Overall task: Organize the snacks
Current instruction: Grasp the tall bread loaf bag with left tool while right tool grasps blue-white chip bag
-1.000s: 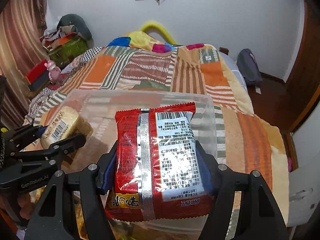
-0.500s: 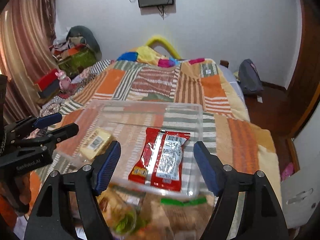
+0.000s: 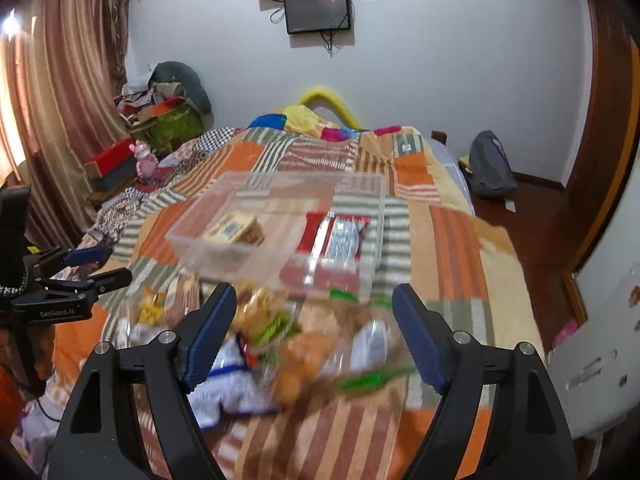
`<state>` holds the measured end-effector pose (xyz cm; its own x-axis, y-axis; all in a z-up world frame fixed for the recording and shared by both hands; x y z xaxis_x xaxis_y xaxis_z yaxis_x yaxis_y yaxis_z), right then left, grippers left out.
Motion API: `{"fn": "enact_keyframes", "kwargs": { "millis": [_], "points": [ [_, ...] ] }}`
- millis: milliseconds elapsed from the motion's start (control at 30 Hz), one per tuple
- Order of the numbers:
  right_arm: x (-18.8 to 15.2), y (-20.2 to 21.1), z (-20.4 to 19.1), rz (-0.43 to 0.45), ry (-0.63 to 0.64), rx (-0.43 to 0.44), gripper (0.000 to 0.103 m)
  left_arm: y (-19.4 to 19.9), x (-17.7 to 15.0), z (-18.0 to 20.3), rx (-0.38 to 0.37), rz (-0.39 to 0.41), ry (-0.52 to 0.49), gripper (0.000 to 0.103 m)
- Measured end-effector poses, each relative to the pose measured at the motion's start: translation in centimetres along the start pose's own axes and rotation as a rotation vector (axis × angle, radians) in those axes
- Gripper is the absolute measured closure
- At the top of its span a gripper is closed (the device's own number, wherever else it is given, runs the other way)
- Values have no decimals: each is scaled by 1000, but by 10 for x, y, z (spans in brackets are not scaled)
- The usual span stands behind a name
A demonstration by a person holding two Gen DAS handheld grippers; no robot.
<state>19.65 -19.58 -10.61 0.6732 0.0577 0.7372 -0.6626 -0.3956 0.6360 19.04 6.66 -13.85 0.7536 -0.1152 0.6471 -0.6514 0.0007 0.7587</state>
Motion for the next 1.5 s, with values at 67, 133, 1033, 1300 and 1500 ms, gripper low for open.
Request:
{"fn": "enact_keyframes", "kwargs": {
  "millis": [67,133,1033,1300,1500],
  "points": [
    [-10,0,-1,-18,-7,6,25,0,-19,-2,-8,-28,18,21],
    [-21,-5,-3,-48,-20,13,25,-1,-34,-2,-18,-49,25,21],
    [-71,-77,-52,-265,-53,93,2,-42,-92,-12,-100,-127,83,54],
    [-73,-86,-50,-308,-78,150,0,-45,-95,-10,-93,-121,76,62],
    [-77,-78,-51,-316,-38,173,1,-38,-97,-13,-112,-118,91,64]
  ]
}}
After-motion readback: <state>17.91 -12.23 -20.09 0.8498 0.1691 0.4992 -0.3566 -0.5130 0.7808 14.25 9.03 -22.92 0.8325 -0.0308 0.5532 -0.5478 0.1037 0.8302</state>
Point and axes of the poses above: each gripper's, at about its wrist camera, not at the fingertips, and y roughly against the way its jaws point, z to its right, x to its top, the point moved 1 cm from there along -y, roughly the way its jaws point, and after that the axes turned 11 degrees about -y, right-handed, at the moved point
